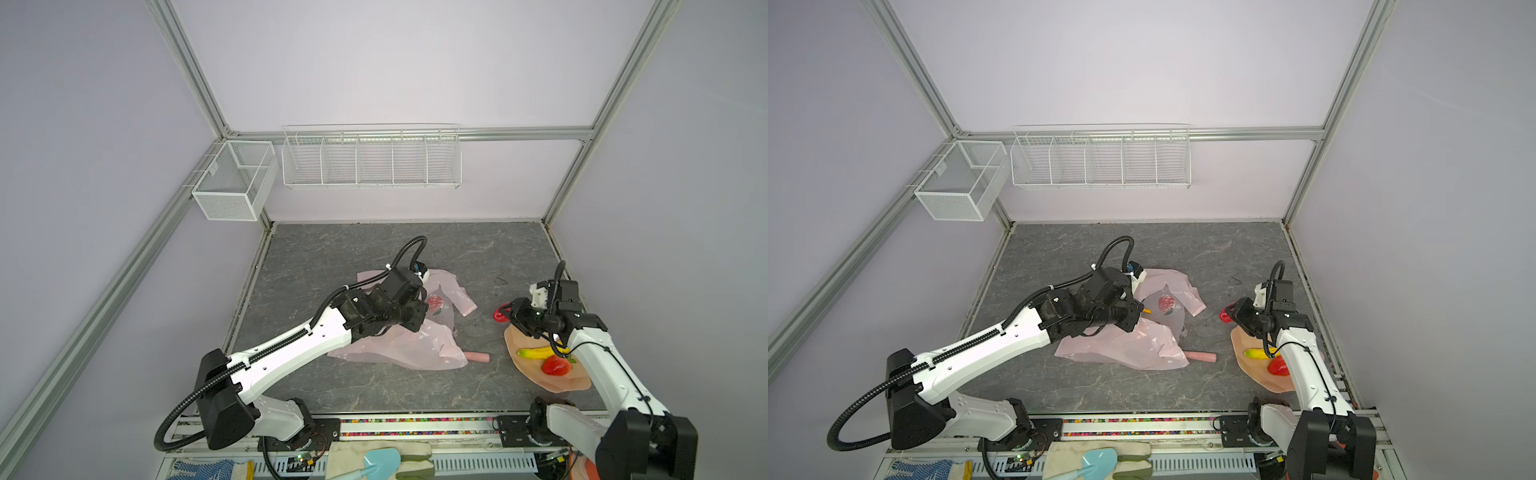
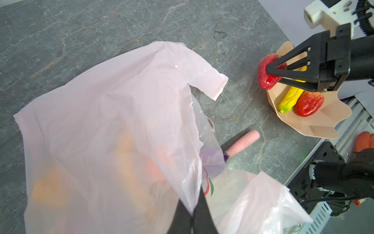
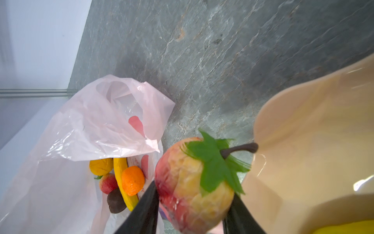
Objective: Place the fruits into the plastic bag
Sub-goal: Place the fruit in the plastic bag.
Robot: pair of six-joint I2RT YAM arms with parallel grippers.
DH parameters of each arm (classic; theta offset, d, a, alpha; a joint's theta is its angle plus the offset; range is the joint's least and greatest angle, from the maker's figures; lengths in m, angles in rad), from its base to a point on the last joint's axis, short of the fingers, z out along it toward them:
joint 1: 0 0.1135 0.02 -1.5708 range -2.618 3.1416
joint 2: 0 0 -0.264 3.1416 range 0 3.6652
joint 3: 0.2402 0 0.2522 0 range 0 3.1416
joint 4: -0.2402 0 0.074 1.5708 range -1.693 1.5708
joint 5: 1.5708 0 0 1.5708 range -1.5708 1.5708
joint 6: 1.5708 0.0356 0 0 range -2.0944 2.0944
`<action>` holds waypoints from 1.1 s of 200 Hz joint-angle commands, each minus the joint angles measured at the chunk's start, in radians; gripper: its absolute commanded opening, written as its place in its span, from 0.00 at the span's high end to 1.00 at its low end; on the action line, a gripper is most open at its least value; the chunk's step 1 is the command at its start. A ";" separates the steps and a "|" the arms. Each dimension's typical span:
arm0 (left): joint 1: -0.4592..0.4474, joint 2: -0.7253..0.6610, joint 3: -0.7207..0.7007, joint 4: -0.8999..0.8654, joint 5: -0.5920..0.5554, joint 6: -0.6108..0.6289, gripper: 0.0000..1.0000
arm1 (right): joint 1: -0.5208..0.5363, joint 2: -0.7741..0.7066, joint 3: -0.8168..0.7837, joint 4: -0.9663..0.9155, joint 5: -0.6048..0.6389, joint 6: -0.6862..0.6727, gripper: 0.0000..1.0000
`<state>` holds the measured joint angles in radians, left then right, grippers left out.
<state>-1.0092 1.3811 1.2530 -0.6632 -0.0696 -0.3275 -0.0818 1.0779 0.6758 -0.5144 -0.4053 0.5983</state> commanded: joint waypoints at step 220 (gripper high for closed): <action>-0.014 0.039 0.038 0.025 0.010 0.003 1.00 | 0.637 0.170 -0.065 0.409 0.034 0.218 0.62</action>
<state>-1.0168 1.4101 1.2591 -0.6518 -0.0692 -0.3279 0.5014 1.1931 0.5678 -0.1810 -0.4164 0.7769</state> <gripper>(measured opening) 0.047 0.455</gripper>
